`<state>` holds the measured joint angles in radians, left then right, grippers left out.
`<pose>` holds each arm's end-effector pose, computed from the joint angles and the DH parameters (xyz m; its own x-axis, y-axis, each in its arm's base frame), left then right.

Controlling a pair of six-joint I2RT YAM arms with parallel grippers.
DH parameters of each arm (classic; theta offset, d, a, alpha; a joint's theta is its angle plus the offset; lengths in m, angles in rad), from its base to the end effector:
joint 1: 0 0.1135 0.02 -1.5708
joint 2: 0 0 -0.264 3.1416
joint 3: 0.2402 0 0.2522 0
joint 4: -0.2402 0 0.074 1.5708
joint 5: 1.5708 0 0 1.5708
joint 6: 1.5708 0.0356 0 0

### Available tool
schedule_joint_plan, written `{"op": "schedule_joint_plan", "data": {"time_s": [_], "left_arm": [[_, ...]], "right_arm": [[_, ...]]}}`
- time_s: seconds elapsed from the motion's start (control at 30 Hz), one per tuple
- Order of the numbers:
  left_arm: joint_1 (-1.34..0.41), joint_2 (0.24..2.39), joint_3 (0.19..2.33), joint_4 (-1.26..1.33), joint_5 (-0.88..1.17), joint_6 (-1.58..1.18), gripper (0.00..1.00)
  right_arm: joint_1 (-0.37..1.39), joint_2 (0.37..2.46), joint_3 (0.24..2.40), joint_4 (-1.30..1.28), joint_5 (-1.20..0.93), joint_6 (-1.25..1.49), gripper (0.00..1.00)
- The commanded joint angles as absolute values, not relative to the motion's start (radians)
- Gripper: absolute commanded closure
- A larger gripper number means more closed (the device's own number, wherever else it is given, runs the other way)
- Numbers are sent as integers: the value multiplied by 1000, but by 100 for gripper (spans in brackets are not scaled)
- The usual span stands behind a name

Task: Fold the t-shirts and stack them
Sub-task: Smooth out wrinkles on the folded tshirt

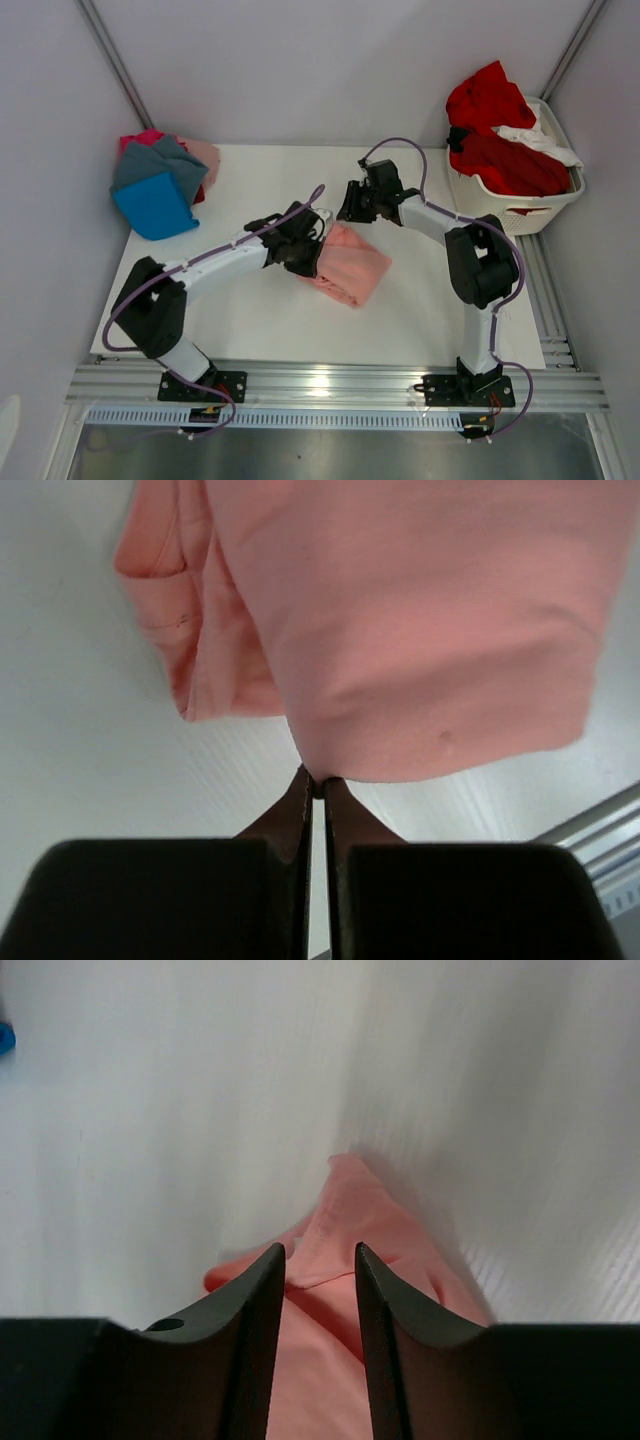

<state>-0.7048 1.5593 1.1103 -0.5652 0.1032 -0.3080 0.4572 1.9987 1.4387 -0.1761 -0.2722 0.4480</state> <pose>0.2425 -0.2111 0.2323 -0.8243 0.3052 -0.4769 0.4576 0.8552 -0.2435 0.3989 0.2069 0.2017 -0.8046 0.0691 -0.5898 -0.2834 0.8281 0.4837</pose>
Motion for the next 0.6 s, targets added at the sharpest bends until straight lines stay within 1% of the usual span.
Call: {"op": "schedule_joint_plan", "data": {"time_s": [0.0,0.07,0.23,0.4,0.57], "left_arm": [[-709,1658,1161,-643,5,-290,100],[-709,1693,1167,-652,5,-293,100],[-709,1677,1158,-618,32,-287,99],[-709,1687,1157,-635,12,-288,100],[-709,1689,1164,-635,12,-287,100]], "right_arm": [[459,2006,1467,-141,-371,434,61],[454,1999,1456,-117,-450,425,59],[453,2000,1480,-179,-500,387,56],[448,2022,1558,-392,-468,312,53],[462,2003,1536,-471,-413,270,53]]}}
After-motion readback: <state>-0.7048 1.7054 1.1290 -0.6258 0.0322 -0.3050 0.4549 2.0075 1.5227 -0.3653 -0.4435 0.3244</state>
